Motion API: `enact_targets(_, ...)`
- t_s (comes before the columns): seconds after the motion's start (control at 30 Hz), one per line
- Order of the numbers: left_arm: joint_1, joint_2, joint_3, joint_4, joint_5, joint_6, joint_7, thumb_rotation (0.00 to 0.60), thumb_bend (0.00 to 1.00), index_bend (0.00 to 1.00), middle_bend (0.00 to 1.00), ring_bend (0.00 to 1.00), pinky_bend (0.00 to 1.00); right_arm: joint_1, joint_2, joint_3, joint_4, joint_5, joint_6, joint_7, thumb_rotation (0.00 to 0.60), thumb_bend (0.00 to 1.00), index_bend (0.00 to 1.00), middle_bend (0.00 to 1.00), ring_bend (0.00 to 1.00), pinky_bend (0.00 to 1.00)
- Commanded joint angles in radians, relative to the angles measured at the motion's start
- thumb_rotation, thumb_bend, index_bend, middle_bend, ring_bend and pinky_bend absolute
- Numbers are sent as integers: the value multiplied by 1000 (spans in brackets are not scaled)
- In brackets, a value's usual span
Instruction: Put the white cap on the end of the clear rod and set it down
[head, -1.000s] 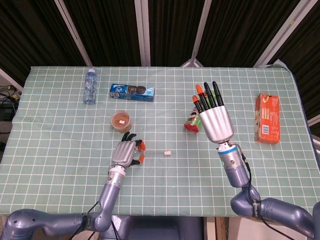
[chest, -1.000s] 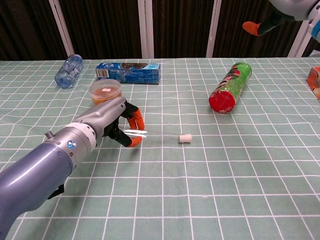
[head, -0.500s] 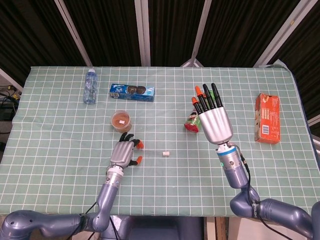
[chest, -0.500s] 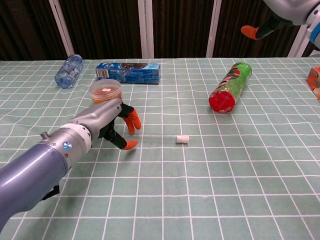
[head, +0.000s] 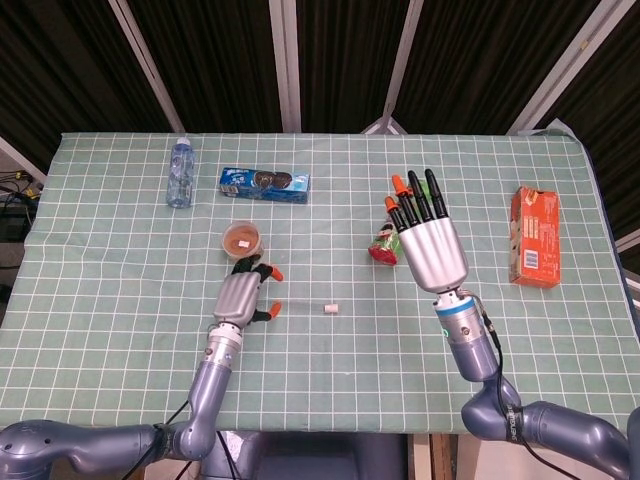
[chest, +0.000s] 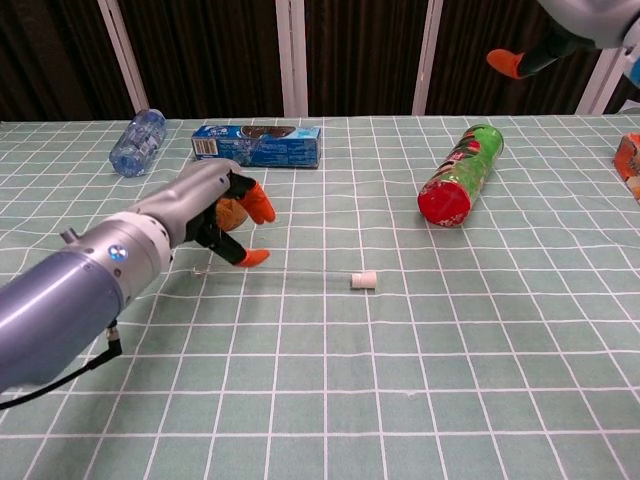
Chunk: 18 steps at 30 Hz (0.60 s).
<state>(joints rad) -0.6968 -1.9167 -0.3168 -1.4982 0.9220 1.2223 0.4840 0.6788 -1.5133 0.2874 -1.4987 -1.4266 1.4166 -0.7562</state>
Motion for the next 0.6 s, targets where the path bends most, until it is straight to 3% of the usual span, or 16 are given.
enact_targets(0.03, -12, 47, -54, -54, 39, 19, -21, 600, 376, 379, 293, 96, 0, -18, 15, 1, -20, 6, 17, 11, 600, 358, 261, 127, 25, 0)
enact_targets(0.2, -9, 146, -124, -148, 88, 41, -49, 600, 351, 345, 252, 65, 0, -83, 47, 2, -87, 32, 78, 70, 600, 357, 201, 105, 23, 0)
enact_targets(0.33, 28, 268, -137, -246, 122, 47, -66, 600, 292, 229, 197, 37, 0, -167, 109, -17, -172, 70, 122, 142, 600, 358, 105, 62, 5, 0)
enact_targets(0.47, 98, 407, -105, -357, 179, 65, -87, 600, 266, 197, 164, 24, 0, -270, 195, -40, -282, 134, 152, 260, 600, 358, 25, 25, 0, 0)
enact_targets(0.6, 190, 534, -33, -435, 293, 112, -145, 600, 238, 167, 114, 3, 0, -366, 290, -88, -350, 143, 172, 382, 600, 358, 0, 1, 0, 0)
